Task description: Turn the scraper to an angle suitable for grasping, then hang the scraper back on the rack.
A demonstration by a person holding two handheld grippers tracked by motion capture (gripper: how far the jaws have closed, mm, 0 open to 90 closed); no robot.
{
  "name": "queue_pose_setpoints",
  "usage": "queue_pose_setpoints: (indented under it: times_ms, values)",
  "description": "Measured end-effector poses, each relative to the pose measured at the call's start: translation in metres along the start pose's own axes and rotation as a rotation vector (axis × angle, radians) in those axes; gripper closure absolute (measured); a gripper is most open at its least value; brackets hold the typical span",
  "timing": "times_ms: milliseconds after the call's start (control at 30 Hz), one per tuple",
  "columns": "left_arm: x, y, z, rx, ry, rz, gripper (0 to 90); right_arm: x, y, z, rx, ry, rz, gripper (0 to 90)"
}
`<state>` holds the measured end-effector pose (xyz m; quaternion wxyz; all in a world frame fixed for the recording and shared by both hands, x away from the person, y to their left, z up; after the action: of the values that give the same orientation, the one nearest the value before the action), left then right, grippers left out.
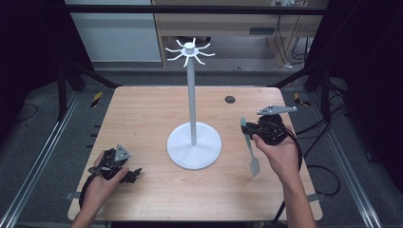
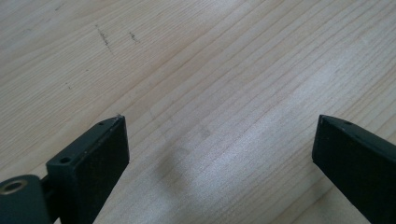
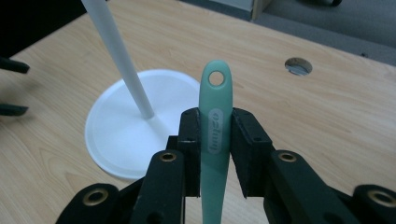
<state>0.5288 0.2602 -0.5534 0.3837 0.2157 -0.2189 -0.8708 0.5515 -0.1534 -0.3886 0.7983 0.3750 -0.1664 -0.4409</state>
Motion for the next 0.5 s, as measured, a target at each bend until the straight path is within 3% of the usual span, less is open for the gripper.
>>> queue_pose_setpoints:
  times_ms: [233,500]
  values:
    - [0.000,0.000,0.000,0.000,0.000,0.000,3.6,-0.009,0.024,0.019,0.115,0.013,-0.003,74.4]
    - [0.000,0.000,0.000,-0.001,-0.001,-0.001,3.6,-0.021,0.048,0.030,0.200,0.020,0.006,74.4]
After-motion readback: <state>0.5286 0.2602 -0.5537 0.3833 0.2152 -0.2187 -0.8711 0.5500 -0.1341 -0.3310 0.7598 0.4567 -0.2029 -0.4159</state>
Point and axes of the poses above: each handheld gripper's, and its own axes: z roughly backward along the jaws, y roughly out of its top, x roughly to its right, the point moved 9 cm from there along -z, roughly forward along the jaws, and after that the axes turned 6 degrees about -x, right-handed, at the moved point
